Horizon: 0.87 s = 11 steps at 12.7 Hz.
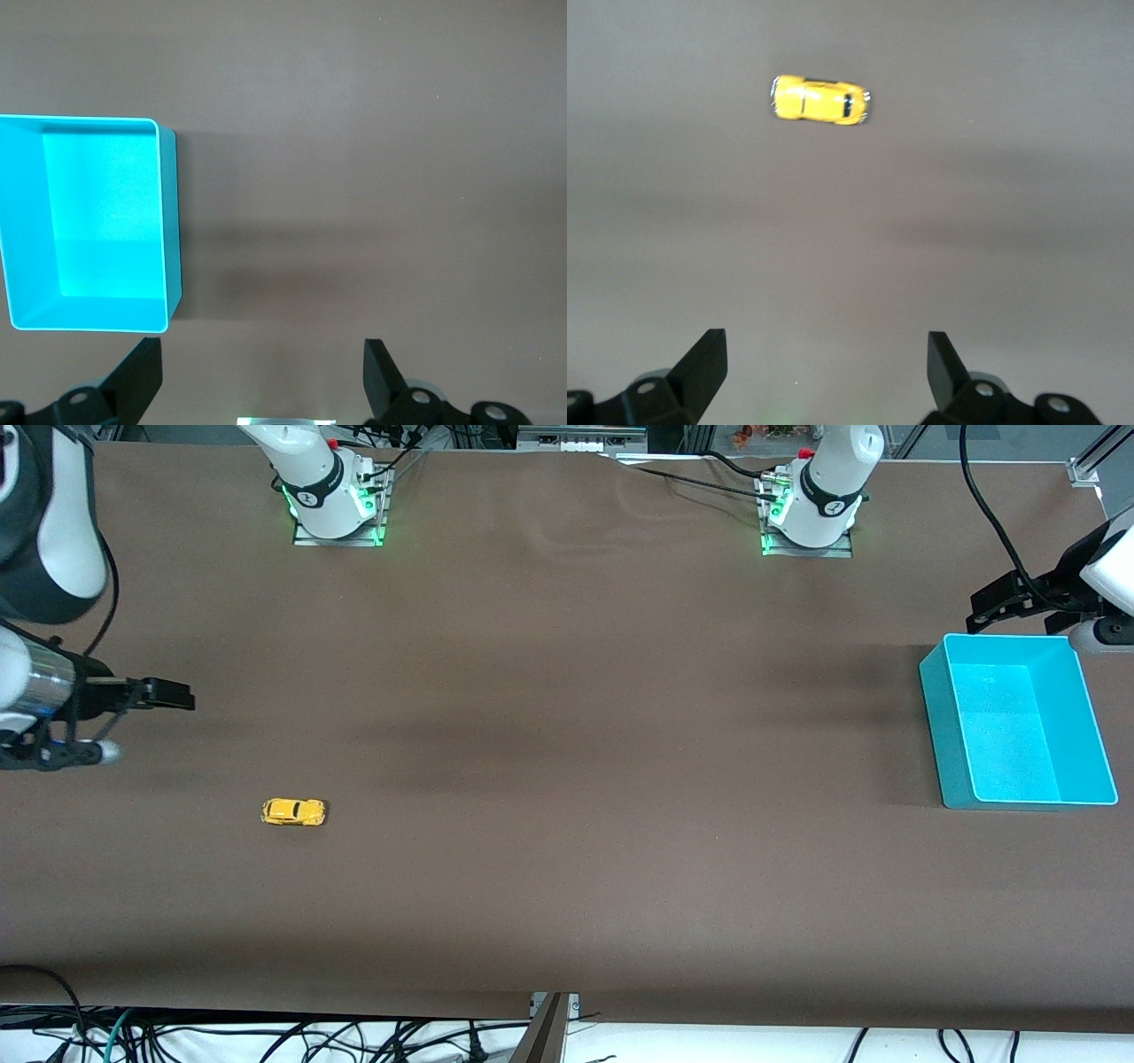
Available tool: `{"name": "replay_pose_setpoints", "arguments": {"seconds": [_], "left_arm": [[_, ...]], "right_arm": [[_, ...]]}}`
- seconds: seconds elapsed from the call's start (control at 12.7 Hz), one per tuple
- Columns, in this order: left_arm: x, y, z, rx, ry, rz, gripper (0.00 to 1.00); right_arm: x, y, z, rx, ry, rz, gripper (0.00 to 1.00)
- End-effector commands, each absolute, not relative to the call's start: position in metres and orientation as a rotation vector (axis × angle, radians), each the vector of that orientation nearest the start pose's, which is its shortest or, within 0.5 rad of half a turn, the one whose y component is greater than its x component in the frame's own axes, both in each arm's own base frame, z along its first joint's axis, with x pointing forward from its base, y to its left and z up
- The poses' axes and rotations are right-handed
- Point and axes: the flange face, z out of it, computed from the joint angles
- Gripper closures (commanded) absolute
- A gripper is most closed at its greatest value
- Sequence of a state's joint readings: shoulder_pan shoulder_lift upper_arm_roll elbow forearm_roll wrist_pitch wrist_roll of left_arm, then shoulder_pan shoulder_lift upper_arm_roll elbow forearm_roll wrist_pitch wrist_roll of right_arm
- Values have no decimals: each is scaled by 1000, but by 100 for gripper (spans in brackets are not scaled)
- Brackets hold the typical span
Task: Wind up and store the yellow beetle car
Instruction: 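Move the right gripper over the yellow beetle car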
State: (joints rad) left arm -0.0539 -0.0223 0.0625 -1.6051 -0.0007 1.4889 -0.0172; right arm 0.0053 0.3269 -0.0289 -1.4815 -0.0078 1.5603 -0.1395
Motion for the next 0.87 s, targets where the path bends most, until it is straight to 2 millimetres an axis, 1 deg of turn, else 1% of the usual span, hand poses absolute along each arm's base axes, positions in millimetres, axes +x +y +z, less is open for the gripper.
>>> {"name": "replay_pose_setpoints", "arguments": {"seconds": [0.0, 0.08, 0.39, 0.47, 0.63, 0.71, 0.79], "left_arm": [[540, 6, 621, -3144, -57, 123, 0], [540, 6, 621, -3144, -57, 123, 0], [541, 6, 620, -3144, -57, 126, 0], [541, 6, 619, -3143, -57, 128, 0], [541, 6, 619, -3143, -57, 128, 0], [541, 6, 619, -3143, -57, 128, 0], [541, 6, 619, -3143, -57, 128, 0]], "right_arm": [[643, -6, 439, -3074, -374, 408, 0], [647, -6, 429, -3048, -497, 399, 0], [673, -6, 365, -2899, -1012, 322, 1], [678, -5, 356, -2850, -1148, 289, 1], [688, -2, 329, -2725, -1422, 241, 1], [692, -2, 316, -2666, -1541, 211, 1], [696, -2, 309, -2618, -1634, 183, 1]]}}
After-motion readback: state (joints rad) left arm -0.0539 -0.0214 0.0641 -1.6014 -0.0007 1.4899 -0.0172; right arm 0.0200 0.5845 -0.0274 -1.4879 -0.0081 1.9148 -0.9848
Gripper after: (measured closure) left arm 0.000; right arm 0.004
